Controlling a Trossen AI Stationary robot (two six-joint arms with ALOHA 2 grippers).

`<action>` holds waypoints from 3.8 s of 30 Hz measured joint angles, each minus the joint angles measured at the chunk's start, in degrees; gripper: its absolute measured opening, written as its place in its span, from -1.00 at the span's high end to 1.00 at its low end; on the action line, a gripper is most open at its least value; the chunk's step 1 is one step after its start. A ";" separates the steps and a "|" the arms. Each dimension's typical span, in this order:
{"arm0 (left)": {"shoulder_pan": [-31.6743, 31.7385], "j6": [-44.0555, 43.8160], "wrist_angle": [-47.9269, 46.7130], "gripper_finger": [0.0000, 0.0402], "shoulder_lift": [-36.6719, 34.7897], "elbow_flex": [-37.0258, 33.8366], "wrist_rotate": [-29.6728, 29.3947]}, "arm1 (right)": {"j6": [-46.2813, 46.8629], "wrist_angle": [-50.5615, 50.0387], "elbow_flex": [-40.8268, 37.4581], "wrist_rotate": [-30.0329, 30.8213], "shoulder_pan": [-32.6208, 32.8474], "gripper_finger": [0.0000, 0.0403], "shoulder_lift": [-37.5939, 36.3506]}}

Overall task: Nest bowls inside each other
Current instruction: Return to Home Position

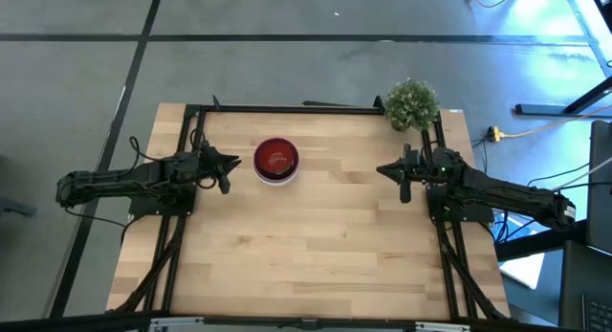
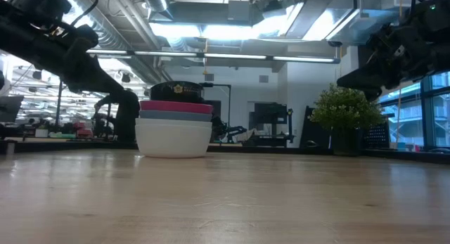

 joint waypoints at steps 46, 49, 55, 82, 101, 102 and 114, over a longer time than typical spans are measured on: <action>0.02 4.94 -0.05 0.66 0.00 0.00 -0.02 | -0.04 0.00 0.00 -0.09 0.00 0.91 0.00; 0.00 4.94 -0.05 0.66 0.00 0.00 -0.02 | -0.06 0.00 0.00 -0.09 0.00 0.91 0.02; 0.00 4.94 -0.05 0.66 0.00 0.00 -0.02 | -0.04 0.00 0.00 -0.09 0.00 0.91 0.02; 0.02 4.94 -0.05 0.66 0.02 0.00 -0.01 | -0.04 -0.02 0.00 -0.11 -0.02 0.91 0.02; 0.00 4.94 -0.05 0.66 0.00 0.00 0.00 | -0.04 0.00 0.00 -0.11 -0.02 0.91 0.00; 0.00 4.94 -0.05 0.66 0.00 0.00 0.01 | -0.04 0.00 0.00 -0.11 -0.01 0.91 0.02; 0.01 4.94 -0.05 0.66 0.00 0.00 0.00 | -0.04 0.00 0.00 -0.11 -0.02 0.91 0.02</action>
